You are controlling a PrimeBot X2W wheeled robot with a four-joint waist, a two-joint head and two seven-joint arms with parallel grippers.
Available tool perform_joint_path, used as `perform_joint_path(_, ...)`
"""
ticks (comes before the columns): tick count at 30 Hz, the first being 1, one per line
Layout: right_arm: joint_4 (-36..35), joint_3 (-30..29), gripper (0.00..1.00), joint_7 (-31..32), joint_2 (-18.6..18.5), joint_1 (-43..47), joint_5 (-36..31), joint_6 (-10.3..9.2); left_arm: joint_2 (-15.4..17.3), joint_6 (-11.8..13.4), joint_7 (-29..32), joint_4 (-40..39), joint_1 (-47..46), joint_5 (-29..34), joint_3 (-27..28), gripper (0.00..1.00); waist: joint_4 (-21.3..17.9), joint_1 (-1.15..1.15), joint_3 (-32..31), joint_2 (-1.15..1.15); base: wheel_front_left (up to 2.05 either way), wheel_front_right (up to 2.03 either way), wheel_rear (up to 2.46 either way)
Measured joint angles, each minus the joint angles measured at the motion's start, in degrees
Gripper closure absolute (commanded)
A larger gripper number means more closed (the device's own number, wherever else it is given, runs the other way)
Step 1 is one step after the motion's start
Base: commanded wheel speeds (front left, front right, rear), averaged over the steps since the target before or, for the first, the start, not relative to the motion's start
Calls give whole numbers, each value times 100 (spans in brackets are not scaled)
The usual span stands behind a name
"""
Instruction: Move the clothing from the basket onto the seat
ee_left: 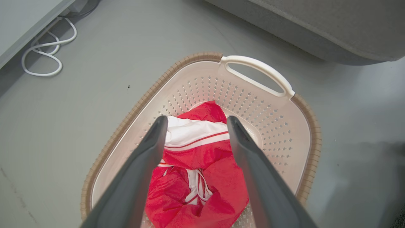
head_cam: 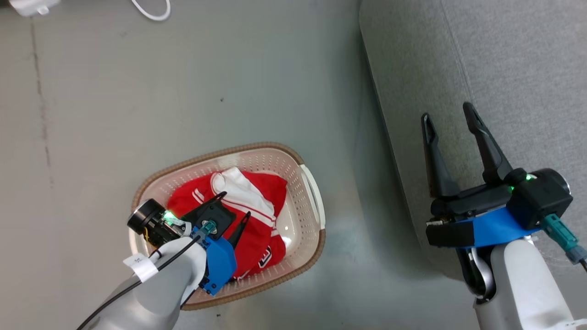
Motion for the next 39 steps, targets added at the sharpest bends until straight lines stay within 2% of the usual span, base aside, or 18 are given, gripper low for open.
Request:
perform_joint_path(11,-392,100,0,-1,0,-411,40,0,123,0,522,475,-592,-719,-1376,0,-206,0,812,0,0,0,0)
perform_joint_path(15,-475,122,0,0,0,-478,53,0,203,0,865,463,-706,-888,-1673,0,-287,0,1049,0,0,0,0)
perform_joint_path(24,-532,91,0,0,0,-556,135,0,393,0,1699,365,-767,-1205,-1802,0,-487,-1,1443,0,0,0,0)
perform_joint_path(29,-604,68,0,0,0,-631,172,0,456,0,2129,421,-793,-1109,-1806,0,-575,0,1655,0,0,0,0)
perform_joint_path(39,-775,65,0,0,0,-695,255,0,467,0,2617,481,-983,-1333,-1807,0,-655,-1,2072,0,0,0,0)
